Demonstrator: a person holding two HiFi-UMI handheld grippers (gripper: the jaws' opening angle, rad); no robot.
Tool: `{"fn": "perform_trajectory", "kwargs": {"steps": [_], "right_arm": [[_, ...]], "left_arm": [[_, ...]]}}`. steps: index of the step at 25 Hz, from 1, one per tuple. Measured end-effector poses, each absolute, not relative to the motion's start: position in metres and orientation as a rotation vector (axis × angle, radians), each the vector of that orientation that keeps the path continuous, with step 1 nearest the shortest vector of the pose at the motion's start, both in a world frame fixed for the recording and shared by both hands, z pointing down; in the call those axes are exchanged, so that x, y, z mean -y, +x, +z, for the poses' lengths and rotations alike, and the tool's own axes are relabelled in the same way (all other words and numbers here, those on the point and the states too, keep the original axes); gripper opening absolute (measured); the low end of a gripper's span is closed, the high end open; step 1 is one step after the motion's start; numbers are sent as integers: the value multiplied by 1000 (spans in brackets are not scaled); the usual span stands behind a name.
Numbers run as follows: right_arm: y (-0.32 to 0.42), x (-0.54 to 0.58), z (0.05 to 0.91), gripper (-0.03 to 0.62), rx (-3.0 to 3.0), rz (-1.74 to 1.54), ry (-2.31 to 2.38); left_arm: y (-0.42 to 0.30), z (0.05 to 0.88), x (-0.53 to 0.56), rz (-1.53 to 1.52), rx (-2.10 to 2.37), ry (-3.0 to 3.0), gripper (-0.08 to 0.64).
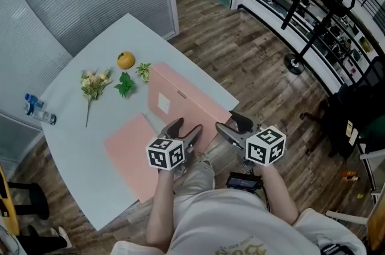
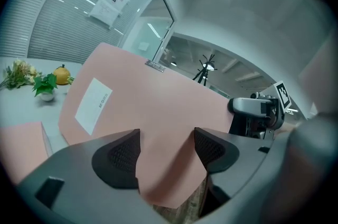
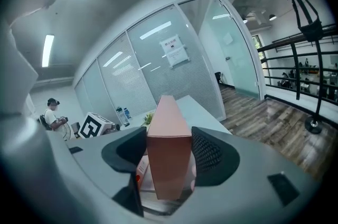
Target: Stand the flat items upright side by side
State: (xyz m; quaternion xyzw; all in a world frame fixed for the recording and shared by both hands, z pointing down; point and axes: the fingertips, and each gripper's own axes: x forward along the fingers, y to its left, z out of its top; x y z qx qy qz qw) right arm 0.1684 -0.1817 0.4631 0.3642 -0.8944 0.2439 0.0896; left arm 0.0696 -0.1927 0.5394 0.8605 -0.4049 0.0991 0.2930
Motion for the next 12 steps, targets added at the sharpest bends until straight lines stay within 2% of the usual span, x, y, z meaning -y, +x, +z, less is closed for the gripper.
{"fn": "perform_trajectory", "kwargs": {"steps": [12], "right_arm": [[146, 166, 446, 279, 2605, 459, 1038]], "left_arm": [[64, 544, 189, 182, 1076, 2263, 313]]}}
